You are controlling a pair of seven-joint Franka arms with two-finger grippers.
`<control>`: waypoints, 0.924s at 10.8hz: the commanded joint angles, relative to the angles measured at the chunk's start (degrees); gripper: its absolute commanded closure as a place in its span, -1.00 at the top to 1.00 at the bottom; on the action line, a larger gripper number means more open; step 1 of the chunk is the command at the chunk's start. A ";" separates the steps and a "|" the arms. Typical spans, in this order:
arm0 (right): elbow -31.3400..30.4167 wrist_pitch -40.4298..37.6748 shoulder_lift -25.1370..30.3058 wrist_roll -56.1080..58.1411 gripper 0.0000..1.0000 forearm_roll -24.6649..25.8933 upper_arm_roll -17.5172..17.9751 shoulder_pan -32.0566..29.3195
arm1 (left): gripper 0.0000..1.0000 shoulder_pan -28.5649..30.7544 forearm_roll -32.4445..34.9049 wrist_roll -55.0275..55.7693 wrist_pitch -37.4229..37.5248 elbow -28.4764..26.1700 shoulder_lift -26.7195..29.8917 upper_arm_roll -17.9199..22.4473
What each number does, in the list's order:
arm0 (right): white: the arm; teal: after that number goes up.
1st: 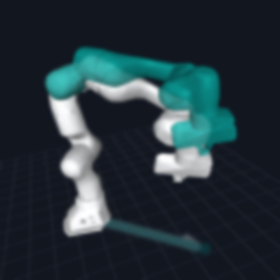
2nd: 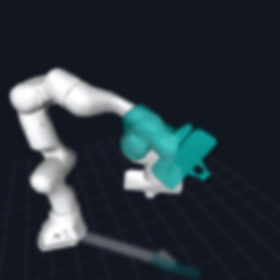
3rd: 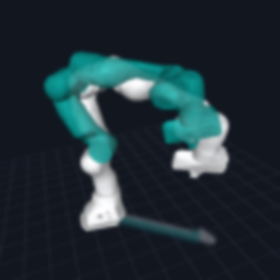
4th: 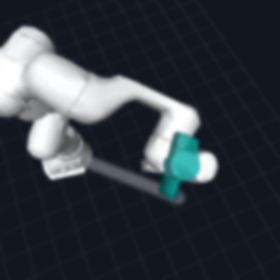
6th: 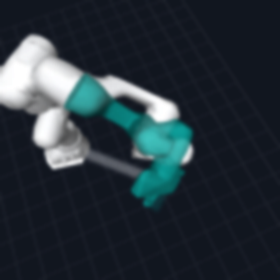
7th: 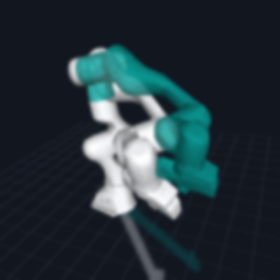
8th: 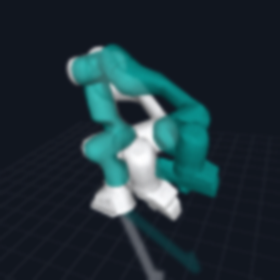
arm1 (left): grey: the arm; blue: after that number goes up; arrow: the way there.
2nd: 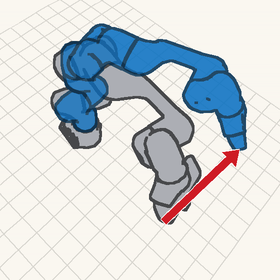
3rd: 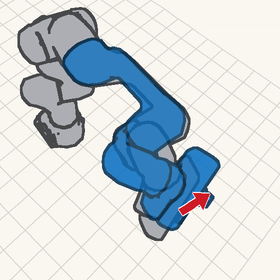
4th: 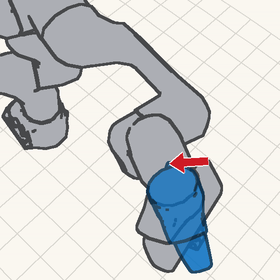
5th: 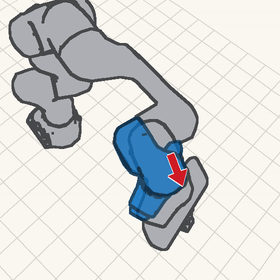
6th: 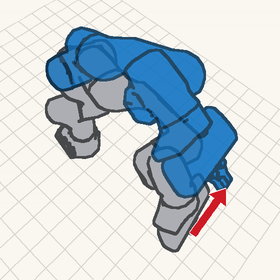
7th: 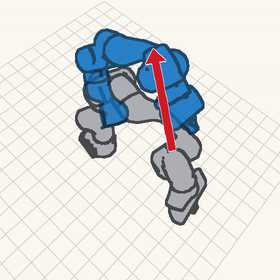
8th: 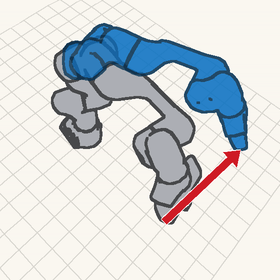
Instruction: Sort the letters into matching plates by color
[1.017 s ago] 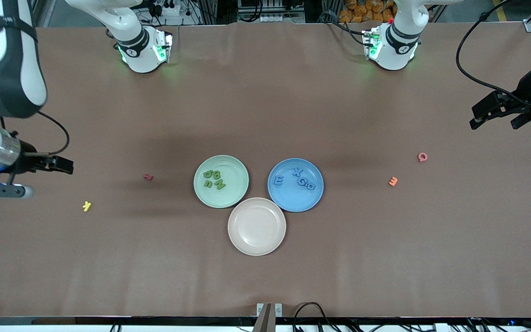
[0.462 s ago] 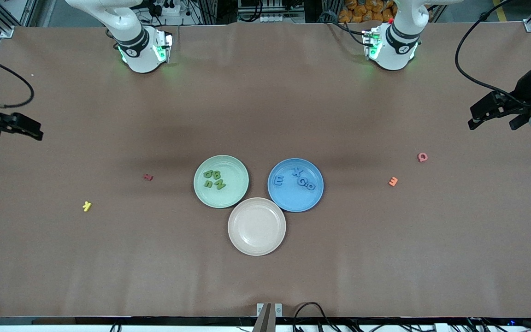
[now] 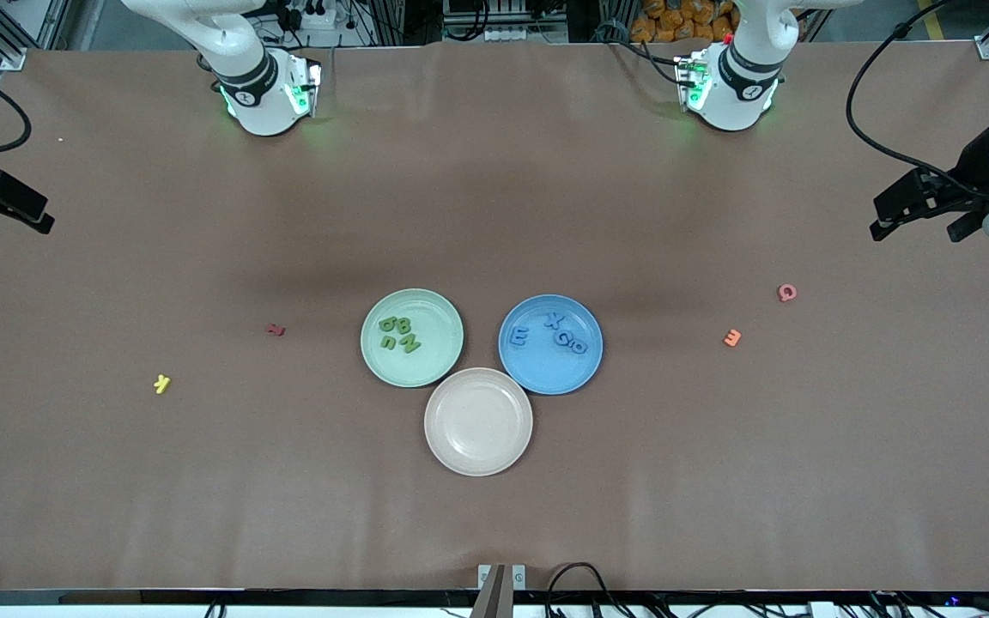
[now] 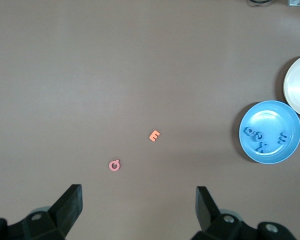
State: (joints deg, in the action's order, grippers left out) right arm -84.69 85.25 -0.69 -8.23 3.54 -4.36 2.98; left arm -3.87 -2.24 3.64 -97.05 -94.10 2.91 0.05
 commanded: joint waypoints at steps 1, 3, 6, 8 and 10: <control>-1.35 0.87 0.78 -1.26 1.00 -0.20 0.05 -0.60 | 1.00 0.71 0.57 -1.44 0.98 1.64 -0.53 0.21; -6.07 5.16 2.17 -1.26 1.00 0.15 0.05 -0.60 | 1.00 0.80 0.39 -2.14 0.98 1.64 -0.80 0.30; -6.01 5.27 1.75 -1.35 1.00 0.16 0.05 -0.52 | 1.00 0.54 0.39 -1.71 0.98 1.64 -1.06 0.21; -5.14 5.45 1.13 -1.35 1.00 0.33 0.05 -0.60 | 1.00 0.71 0.48 -2.76 0.98 1.81 -1.24 0.21; -3.20 4.75 0.52 -1.44 1.00 0.33 0.05 -0.52 | 1.00 0.54 0.57 -6.69 0.98 1.81 -1.15 0.21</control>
State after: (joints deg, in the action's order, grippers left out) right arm -88.96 90.24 -0.57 -8.63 3.58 -4.75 2.92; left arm -3.24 -2.20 1.37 -97.05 -93.83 2.33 0.27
